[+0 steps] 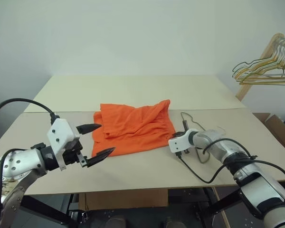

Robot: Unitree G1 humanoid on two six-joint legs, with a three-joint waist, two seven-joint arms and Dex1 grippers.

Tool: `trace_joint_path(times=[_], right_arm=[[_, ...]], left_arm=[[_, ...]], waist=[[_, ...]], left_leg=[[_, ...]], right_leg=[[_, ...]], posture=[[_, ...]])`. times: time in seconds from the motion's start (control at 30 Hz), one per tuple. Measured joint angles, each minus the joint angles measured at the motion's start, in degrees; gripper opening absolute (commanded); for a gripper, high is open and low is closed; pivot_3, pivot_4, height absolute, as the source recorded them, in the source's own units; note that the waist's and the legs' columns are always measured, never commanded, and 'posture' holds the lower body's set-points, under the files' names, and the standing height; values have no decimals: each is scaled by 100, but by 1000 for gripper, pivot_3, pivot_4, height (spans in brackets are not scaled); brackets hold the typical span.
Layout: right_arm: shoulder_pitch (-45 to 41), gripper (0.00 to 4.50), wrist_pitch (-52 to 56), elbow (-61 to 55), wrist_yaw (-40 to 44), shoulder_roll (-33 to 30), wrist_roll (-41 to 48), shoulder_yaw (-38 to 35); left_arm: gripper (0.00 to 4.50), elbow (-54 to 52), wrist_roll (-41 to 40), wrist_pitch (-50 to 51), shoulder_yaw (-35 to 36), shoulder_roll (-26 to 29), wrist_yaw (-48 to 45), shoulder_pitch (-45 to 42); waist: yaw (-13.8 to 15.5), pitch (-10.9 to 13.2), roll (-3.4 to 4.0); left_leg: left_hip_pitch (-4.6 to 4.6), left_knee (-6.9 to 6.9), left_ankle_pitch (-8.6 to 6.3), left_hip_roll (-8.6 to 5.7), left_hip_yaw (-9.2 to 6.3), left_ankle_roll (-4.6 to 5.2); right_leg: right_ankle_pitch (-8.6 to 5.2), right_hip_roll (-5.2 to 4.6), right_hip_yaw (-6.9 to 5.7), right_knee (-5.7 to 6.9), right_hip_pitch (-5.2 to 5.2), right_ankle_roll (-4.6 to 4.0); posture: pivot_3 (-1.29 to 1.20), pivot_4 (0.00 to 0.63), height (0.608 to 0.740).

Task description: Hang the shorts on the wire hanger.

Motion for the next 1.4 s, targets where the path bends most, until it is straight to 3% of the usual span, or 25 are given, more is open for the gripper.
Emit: trace_joint_path(times=[0.2,0.4,0.53,0.77,0.87,1.1,1.33,1.4], right_arm=[[279,27,-239,-544,217,-456,204,-76],[1014,27,-442,-1833,779,-1275,716,-481],[1286,27,-379,-2256,960,-1381,848,-659],[1393,27,-116,-2643,1070,-1373,852,-843],[1419,27,-73,-2765,1134,-1378,851,-870],[1526,0,-55,-2883,1180,-1379,851,-887],[1525,0,-44,-2923,1182,-1362,856,-906],[1524,0,-41,-2922,1181,-1321,856,-906]], left_arm=[[4500,19,365,-48,-77,79,-4,55],[4500,704,2200,-795,-1198,851,0,62],[4500,1422,3390,-1737,-2187,1031,-89,-310],[4500,2574,4891,-2513,-3712,685,-280,-1370],[4500,3058,5603,-3033,-4041,466,-52,-1852],[2262,3799,6272,-3561,-4263,126,127,-2159],[21,4348,6333,-3647,-4246,-60,159,-2310],[7,4472,6361,-3651,-4230,-133,200,-2392]], waist=[[40,2,3],[30,9,14],[-8,10,16],[-78,10,16],[-78,4,23],[-124,-8,45],[-146,-6,42],[-144,-5,39]], left_leg=[[-4,0,0,-2,-2,0],[-3,0,-1,-3,13,2],[-3,0,-1,1,38,2],[-35,3,-2,1,55,5],[-33,5,-2,0,58,7],[27,5,1,1,68,13],[41,4,0,1,67,16],[39,5,-3,0,68,19]], right_leg=[[-3,0,0,-2,-1,0],[-18,-1,0,-4,0,-14],[-17,-1,1,-3,-4,-18],[0,0,4,2,-36,10],[2,0,5,1,-29,11],[-17,-2,18,15,18,-15],[-21,-3,20,32,26,-1],[-17,-3,21,34,24,13]], posture=[[190,0,740],[153,0,740],[113,0,740],[68,0,740],[64,0,740],[61,0,740],[69,0,740],[79,0,740]])
